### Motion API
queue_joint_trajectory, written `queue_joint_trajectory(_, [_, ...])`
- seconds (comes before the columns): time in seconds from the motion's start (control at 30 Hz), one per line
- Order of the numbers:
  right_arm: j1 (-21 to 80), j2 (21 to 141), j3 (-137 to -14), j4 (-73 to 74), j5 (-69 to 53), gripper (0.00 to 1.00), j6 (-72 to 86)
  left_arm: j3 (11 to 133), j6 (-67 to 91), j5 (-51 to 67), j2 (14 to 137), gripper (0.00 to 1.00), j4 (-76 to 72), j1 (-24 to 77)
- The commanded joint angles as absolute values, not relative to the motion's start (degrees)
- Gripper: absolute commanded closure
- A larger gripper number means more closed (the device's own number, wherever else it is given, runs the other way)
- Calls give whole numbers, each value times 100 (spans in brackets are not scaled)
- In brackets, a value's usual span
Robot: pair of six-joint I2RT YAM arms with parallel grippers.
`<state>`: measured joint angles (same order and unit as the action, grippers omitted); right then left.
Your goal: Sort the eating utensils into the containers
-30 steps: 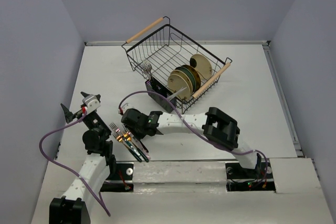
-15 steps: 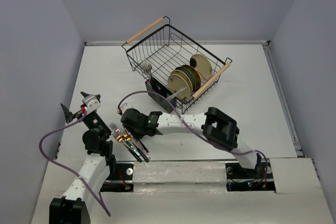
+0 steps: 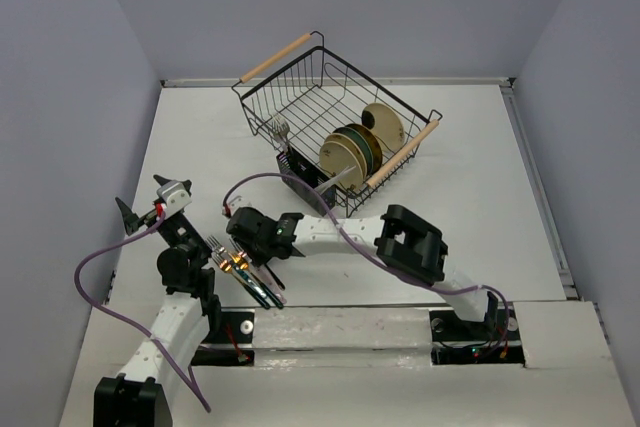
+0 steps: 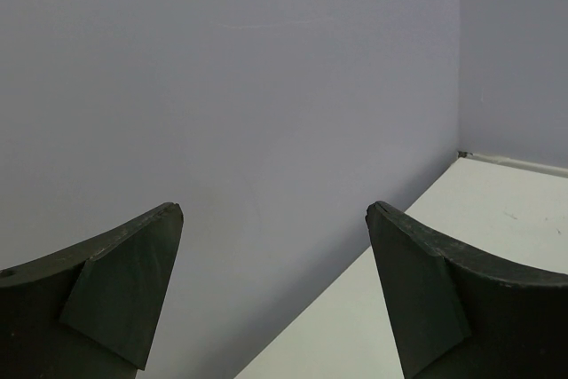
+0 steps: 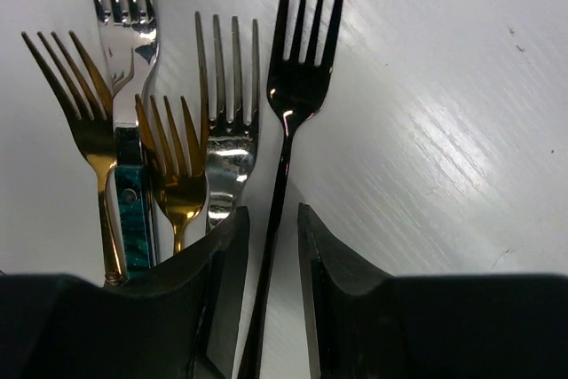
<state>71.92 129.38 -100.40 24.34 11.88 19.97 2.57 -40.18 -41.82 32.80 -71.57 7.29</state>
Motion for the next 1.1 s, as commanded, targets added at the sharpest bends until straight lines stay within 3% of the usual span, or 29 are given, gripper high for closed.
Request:
queue_joint_trajectory(0.0, [7032, 13166, -10072, 3127, 1765, 66, 2434, -642, -3999, -4245, 3287, 1, -7717, 694])
queue_joint_trajectory(0.27, [6864, 13017, -9643, 3718, 2338, 79, 2654, -642, -4008, -4245, 3296, 1, -7734, 694])
queue_joint_trajectory(0.57, [6759, 12963, -9272, 3463, 1732, 80, 2348, -633, -4008, -4245, 3375, 1, -7770, 694])
queue_joint_trajectory(0.67, [6645, 13131, -9343, 3323, 1539, 87, 2355, -642, -4043, -4280, 3366, 1, -7813, 694])
queue_joint_trajectory(0.73, [6496, 13131, -9264, 3156, 1407, 100, 2417, -650, -4052, -4289, 3366, 1, -7831, 703])
queue_joint_trajectory(0.93, [6495, 12473, -8895, 2638, 1810, 100, 2224, -650, -4017, -4254, 3401, 1, -7831, 694])
queue_joint_trajectory(1.07, [6855, 11421, -8395, 1611, 2521, 100, 1750, -659, -4034, -4254, 3393, 1, -7849, 694])
